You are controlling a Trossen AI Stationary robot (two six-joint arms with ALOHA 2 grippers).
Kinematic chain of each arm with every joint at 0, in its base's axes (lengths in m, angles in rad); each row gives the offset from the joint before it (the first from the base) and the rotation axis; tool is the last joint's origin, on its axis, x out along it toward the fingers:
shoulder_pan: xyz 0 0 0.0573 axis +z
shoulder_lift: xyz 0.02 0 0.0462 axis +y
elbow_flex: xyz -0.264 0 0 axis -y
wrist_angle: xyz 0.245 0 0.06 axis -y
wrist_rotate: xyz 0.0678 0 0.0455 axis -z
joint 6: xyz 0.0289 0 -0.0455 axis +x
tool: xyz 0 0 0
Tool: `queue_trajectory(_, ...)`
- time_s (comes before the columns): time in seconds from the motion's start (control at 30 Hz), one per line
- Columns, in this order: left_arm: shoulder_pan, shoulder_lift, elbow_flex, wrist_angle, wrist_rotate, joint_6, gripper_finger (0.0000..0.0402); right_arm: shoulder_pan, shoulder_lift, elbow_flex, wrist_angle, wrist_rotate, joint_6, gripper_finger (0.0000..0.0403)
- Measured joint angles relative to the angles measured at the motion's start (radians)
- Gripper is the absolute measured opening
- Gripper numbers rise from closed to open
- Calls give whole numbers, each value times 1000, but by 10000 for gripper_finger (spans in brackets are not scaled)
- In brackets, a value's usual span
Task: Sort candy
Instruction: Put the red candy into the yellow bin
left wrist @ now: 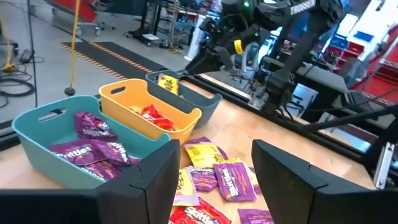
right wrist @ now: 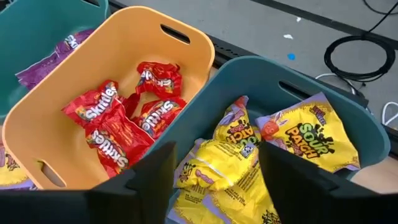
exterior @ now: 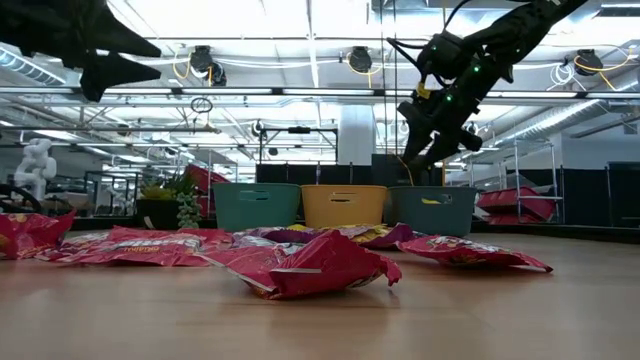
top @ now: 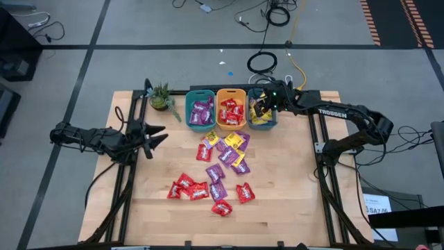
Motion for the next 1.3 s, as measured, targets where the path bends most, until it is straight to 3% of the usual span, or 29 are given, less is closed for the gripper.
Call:
queue_trajectory(0.23,0,38,16,-3,44,22,210,2,-13,0,-61,-34,61,270)
queue_trajectory(0.43,0,190,67,-6,130,44,210,45,-93,1,-346,-57,353,264)
queue_trajectory(0.57,-1,320,106,-14,185,43,210,145,-167,1,-463,-26,450,255)
queue_trajectory(0.73,-1,461,136,-15,212,42,210,328,-265,1,-495,117,640,245)
queue_trajectory(0.9,0,587,147,9,185,40,210,490,-327,1,-496,204,746,238)
queue_trajectory(1.0,0,674,147,55,112,23,210,557,-345,1,-496,217,759,238)
queue_trajectory(1.17,10,838,148,184,17,-52,210,620,-346,1,-497,218,746,238)
queue_trajectory(1.3,48,979,148,336,12,-115,210,650,-346,1,-497,218,711,238)
